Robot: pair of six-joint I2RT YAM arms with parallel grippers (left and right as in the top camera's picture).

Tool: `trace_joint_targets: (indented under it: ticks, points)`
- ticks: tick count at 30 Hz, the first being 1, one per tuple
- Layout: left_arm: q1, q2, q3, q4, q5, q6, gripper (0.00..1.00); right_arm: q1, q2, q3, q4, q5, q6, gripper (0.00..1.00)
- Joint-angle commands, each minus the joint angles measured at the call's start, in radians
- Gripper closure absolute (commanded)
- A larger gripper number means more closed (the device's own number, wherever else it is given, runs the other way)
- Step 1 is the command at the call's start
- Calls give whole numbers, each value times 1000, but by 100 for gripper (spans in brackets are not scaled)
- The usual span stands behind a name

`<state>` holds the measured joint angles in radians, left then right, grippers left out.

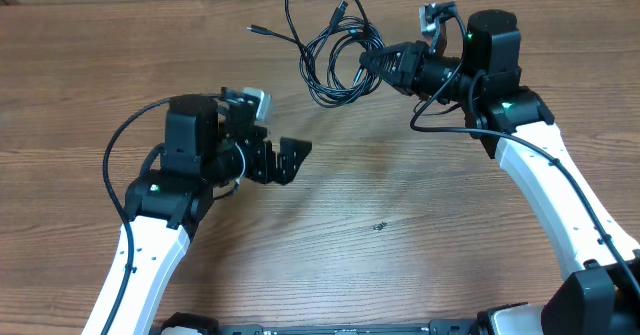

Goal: Untangle cables
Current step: 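Grasp the cable bundle with the right gripper and lift it up, then bring the left gripper to the lifted bundle and grasp a cable loop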

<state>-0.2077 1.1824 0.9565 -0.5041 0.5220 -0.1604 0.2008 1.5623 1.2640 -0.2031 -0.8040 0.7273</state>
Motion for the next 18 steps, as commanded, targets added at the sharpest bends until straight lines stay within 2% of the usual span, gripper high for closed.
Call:
trace_joint_targets:
  ticks: [1, 3, 12, 16, 18]
  points:
    - [-2, -17, 23, 34, -50, -91, 1, -1, -29, 30, 11, -28, 16, 96]
    - [-2, -18, 23, 40, -64, -97, 0, -2, -29, 30, 11, -28, 16, 96]
    - [-2, -18, 23, 64, -137, -318, 0, -2, -29, 30, 6, -29, 17, 96]
    - [-2, -18, 23, 77, -74, -295, 0, -2, -29, 30, -13, -29, 14, 96]
    - [-2, -18, 23, 103, 29, -182, 0, -2, -29, 30, -20, -29, 13, 96]
